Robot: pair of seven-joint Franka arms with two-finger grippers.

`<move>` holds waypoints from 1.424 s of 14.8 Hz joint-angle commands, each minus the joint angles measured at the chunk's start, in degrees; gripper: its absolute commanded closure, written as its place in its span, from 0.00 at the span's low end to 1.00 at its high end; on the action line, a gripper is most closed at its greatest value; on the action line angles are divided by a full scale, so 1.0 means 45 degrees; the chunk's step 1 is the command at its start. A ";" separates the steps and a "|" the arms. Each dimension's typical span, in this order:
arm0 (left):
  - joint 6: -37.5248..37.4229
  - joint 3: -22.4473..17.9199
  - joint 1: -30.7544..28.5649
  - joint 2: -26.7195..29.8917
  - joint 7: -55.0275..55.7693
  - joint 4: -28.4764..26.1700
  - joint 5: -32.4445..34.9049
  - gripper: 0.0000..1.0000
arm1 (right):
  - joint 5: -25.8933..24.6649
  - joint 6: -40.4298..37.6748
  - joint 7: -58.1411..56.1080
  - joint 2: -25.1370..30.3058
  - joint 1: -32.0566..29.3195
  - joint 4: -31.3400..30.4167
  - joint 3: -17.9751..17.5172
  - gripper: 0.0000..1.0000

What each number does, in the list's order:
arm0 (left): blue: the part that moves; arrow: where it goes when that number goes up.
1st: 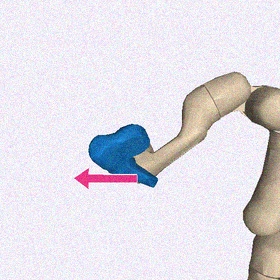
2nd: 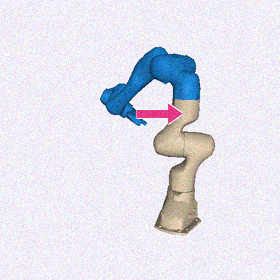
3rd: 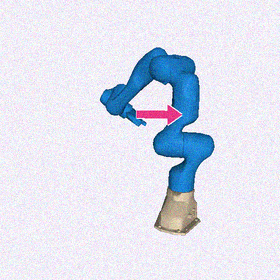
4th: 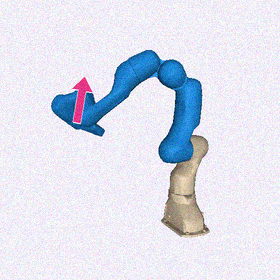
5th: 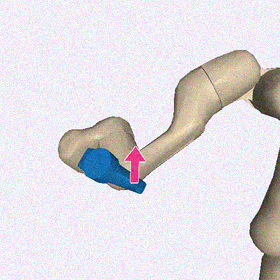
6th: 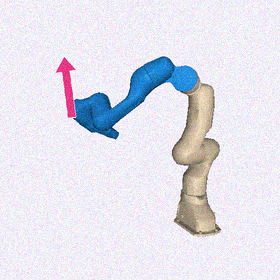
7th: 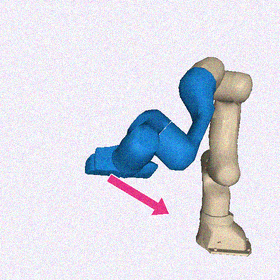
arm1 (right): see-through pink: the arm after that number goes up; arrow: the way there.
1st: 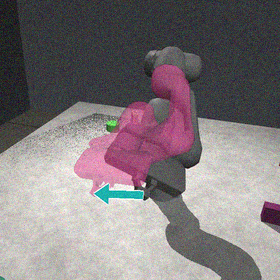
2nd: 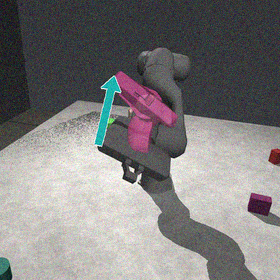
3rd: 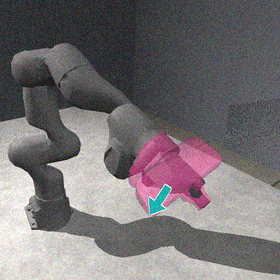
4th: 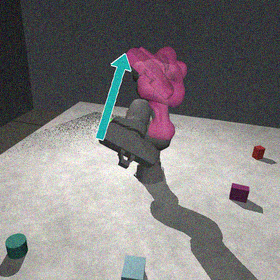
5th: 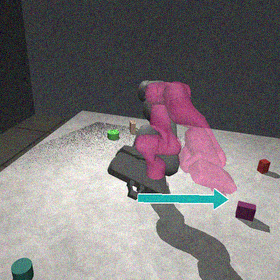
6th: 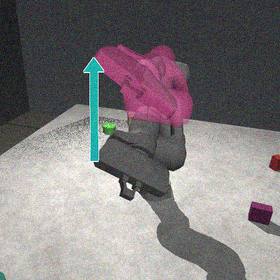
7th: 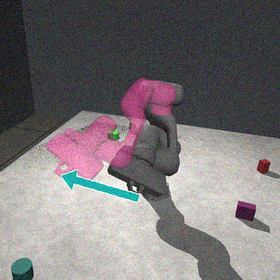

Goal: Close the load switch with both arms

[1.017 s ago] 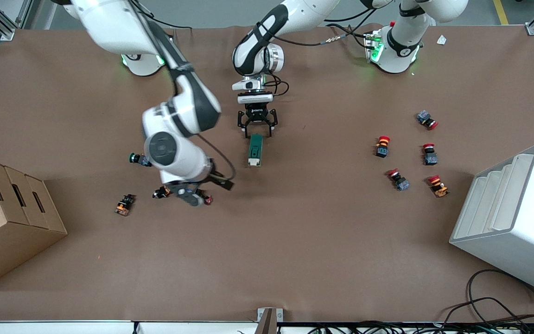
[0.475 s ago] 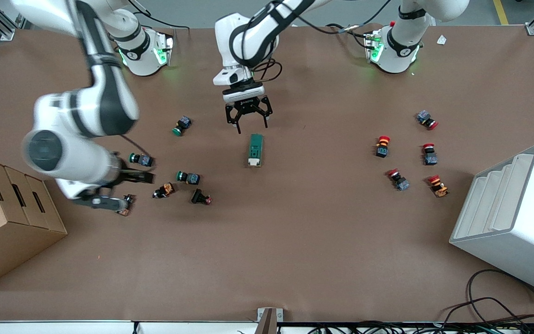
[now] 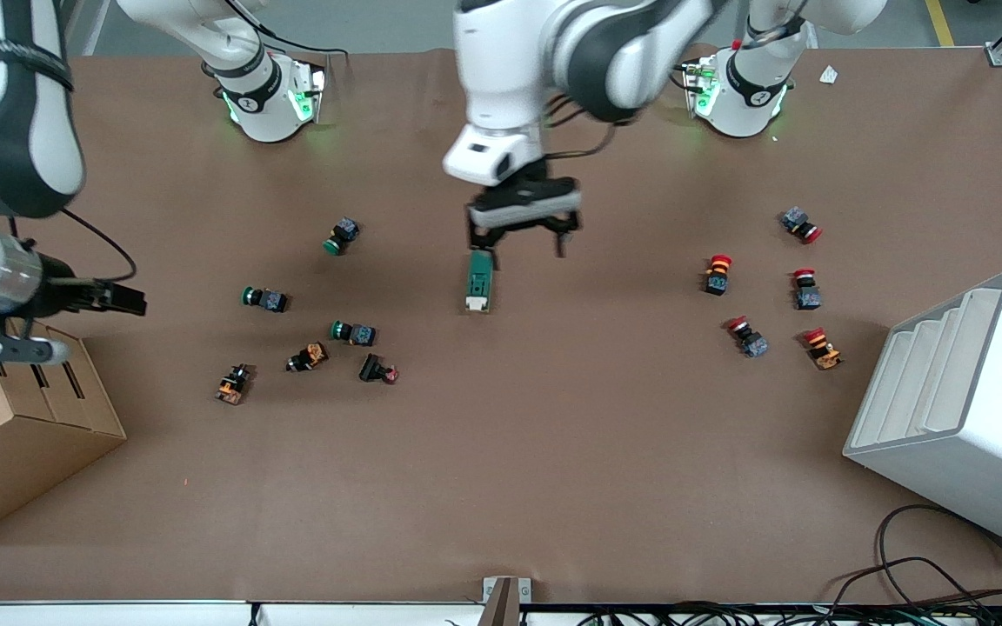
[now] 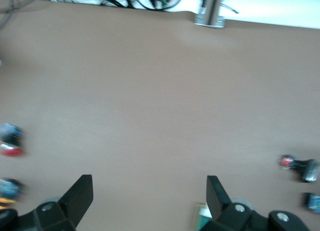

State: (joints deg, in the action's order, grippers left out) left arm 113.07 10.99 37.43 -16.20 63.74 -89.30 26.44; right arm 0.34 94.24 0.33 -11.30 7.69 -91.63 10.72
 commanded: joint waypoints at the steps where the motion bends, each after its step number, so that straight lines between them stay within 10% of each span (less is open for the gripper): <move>1: -0.2111 0.0117 -0.1320 0.0203 -0.3468 0.1480 -0.1164 0.00 | -0.0311 -0.0804 -0.0287 0.0303 -0.0827 0.0516 -0.0780 0.00; 9: -0.4126 -0.0038 -0.6613 0.2348 -1.1673 0.1976 -0.4838 0.00 | -0.0291 -0.1918 -0.0777 0.1140 -0.1648 0.1086 -0.1716 0.00; 14: -0.5362 -0.1714 -0.7106 0.3753 -1.3727 0.0749 -0.6418 0.00 | -0.0291 -0.2213 -0.0718 0.2136 -0.1747 0.0482 -0.1953 0.00; 21: -0.5633 -0.1720 -0.7710 0.5495 -1.4146 -0.1151 -0.6382 0.00 | -0.0291 -0.2213 -0.0718 0.3290 -0.2020 -0.0400 -0.2227 0.00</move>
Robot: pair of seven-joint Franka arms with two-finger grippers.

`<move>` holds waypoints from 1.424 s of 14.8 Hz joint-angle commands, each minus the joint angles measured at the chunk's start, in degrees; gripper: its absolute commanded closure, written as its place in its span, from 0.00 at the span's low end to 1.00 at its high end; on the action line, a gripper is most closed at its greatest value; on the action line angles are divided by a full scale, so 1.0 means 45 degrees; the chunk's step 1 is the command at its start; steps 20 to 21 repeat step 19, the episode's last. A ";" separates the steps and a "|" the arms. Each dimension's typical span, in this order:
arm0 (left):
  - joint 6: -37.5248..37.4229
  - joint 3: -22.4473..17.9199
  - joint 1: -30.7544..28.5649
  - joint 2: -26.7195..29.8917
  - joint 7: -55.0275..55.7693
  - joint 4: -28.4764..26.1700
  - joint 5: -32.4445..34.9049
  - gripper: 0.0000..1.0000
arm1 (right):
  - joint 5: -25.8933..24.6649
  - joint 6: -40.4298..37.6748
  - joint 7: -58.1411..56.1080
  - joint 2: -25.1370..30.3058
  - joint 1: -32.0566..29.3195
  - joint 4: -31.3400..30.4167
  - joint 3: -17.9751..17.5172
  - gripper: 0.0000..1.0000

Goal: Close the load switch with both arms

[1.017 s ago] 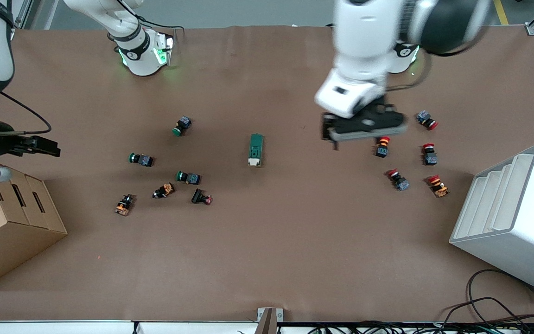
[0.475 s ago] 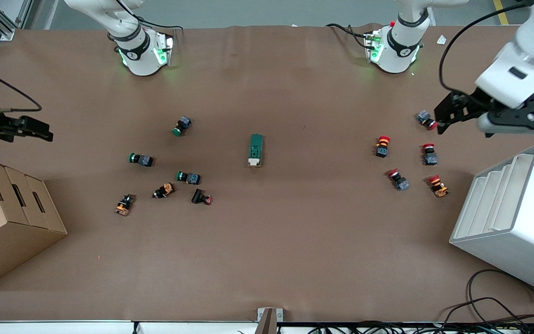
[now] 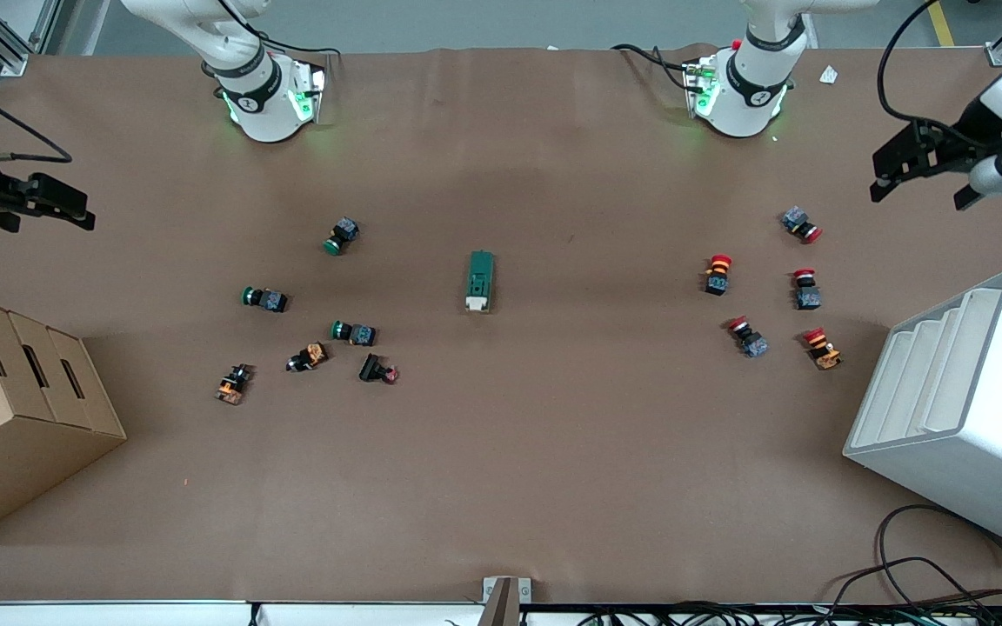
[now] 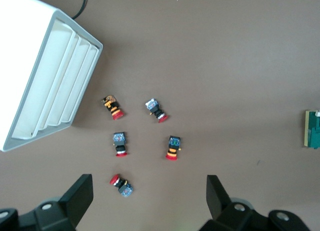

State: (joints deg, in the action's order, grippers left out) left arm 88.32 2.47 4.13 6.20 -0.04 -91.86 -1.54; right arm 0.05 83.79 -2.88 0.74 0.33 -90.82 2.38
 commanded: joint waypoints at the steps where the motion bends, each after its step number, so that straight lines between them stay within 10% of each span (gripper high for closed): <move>1: -0.0173 0.0291 -0.0351 0.0497 0.0028 -0.0562 -0.0147 0.00 | -0.0245 0.0092 -0.0005 0.0713 -0.0387 -0.0675 -0.0372 0.00; 21: -0.0212 0.0409 -0.0351 0.0087 0.1064 0.0063 0.0341 0.00 | -0.0069 -0.0843 0.0034 0.0128 -0.0386 0.0632 -0.0236 0.00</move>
